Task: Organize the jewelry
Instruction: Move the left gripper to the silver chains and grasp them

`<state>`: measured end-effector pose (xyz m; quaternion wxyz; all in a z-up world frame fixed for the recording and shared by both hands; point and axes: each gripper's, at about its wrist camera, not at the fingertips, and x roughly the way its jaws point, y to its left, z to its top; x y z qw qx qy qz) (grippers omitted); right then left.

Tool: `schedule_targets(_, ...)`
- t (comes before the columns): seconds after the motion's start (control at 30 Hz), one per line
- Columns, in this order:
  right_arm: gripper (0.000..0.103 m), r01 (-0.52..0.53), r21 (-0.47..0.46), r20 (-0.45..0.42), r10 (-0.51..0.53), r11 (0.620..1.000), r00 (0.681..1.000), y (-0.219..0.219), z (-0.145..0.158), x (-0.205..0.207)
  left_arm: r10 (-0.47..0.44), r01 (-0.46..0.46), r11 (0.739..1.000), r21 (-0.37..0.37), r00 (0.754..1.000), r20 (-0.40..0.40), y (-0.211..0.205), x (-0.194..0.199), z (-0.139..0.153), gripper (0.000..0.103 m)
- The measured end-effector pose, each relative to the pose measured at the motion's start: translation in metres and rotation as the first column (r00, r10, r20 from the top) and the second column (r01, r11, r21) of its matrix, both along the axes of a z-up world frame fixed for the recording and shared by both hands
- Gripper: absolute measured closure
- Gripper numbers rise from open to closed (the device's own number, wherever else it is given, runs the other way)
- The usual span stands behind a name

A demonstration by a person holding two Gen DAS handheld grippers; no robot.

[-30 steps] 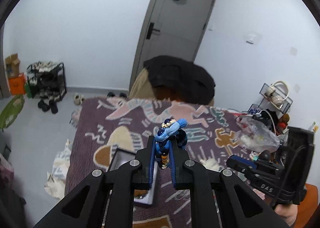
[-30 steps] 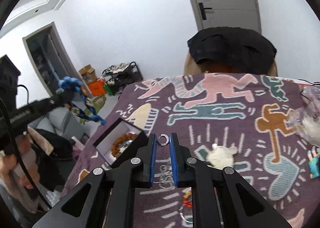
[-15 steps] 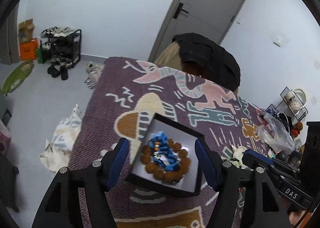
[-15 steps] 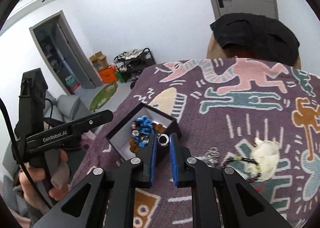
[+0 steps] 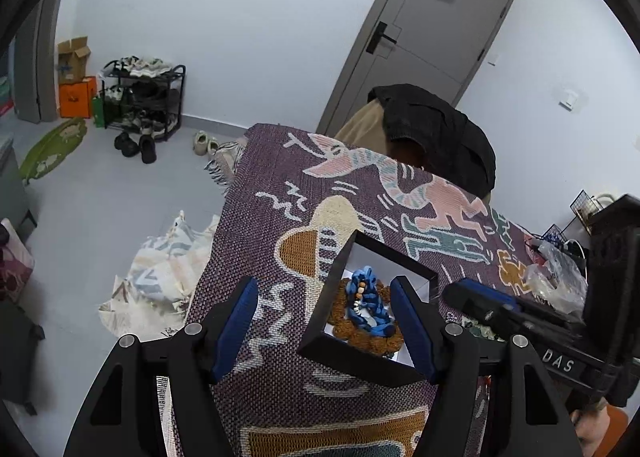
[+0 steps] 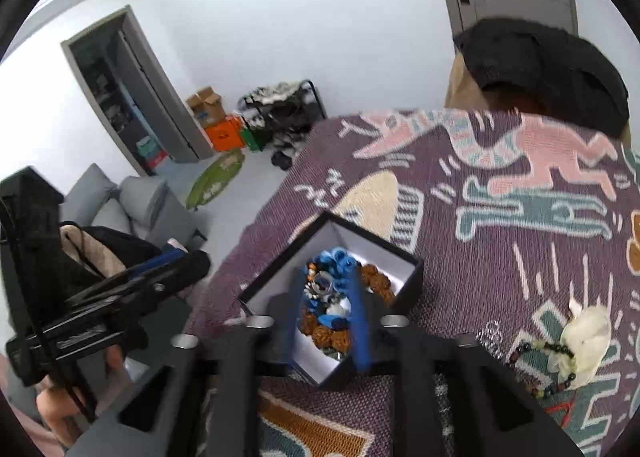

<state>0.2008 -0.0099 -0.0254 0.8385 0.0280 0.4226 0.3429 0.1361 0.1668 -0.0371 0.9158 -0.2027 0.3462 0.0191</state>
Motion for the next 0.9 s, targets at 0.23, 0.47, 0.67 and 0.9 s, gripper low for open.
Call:
schedule_targets(0.23, 0.044, 0.065, 0.056, -0.037, -0.063, 0.996, 0.997, -0.047, -0.004, -0.005, -0.013, 0.012, 1.000, 0.019, 0.999, 0.034, -0.017, -0.003, 0.011, 0.024)
schedule_targets(0.47, 0.030, 0.134, 0.070, -0.022, -0.132, 0.989, 0.991, -0.106, -0.003, -0.013, -0.084, 0.082, 0.995, 0.048, 0.996, 0.036, -0.056, 0.002, 0.018, 0.023)
schedule_targets(0.67, 0.030, 0.205, 0.078, -0.037, -0.203, 0.976, 0.979, -0.152, -0.012, -0.011, -0.143, 0.140, 0.987, 0.081, 0.989, 0.028, -0.091, 0.006, 0.018, 0.023)
schedule_targets(0.9, 0.030, 0.268, 0.087, -0.065, -0.263, 0.959, 0.962, -0.191, -0.027, -0.008, -0.212, 0.212, 0.971, 0.108, 0.977, -0.013, -0.132, 0.018, 0.011, 0.024)
